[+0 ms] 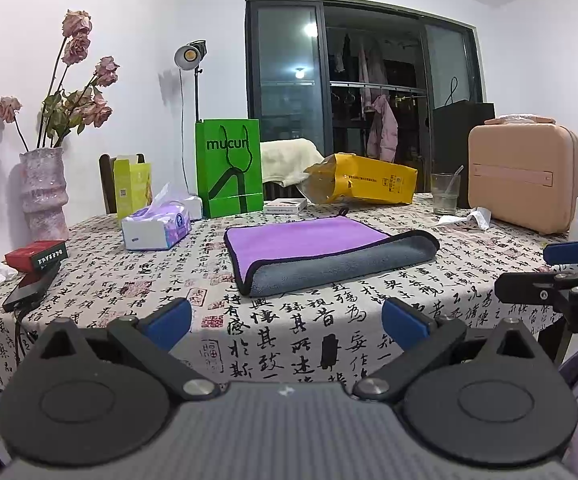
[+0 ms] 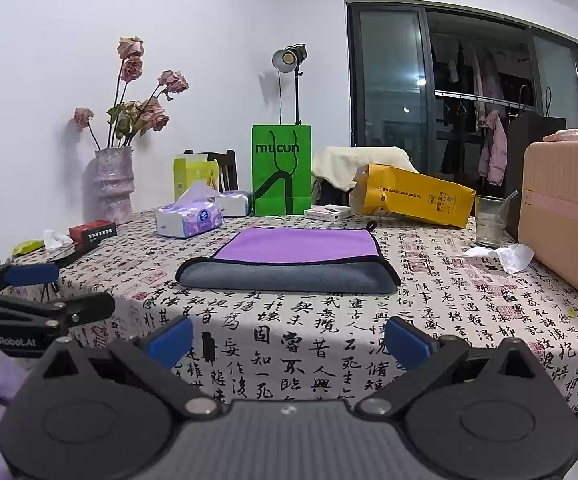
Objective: Fold towel
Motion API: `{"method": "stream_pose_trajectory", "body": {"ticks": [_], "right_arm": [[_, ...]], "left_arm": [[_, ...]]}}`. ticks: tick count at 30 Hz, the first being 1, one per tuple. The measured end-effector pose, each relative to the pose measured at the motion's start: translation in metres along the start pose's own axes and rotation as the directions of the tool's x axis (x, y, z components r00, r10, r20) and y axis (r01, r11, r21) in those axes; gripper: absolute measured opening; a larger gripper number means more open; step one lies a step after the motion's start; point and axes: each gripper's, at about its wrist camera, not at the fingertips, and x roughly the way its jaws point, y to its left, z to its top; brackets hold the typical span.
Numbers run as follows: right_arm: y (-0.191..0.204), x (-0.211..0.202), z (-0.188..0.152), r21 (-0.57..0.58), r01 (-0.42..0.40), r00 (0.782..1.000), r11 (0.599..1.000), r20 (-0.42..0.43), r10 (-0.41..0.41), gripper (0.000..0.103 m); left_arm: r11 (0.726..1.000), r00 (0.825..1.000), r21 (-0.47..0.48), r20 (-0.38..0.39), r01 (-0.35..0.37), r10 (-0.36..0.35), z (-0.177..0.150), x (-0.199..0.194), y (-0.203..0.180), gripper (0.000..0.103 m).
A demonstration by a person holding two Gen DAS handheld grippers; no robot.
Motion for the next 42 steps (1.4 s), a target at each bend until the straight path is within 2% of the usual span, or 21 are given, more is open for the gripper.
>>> {"method": "stream_pose_trajectory", "body": {"ticks": [42], "right_arm": [[-0.0051, 0.0063, -0.0052, 0.044, 0.005, 0.999, 0.999, -0.033, -0.004, 0.103]], "left_arm": [[1.000, 1.000, 0.006, -0.005, 0.015, -0.015, -0.0027, 0.0022, -0.0031, 0.103]]}}
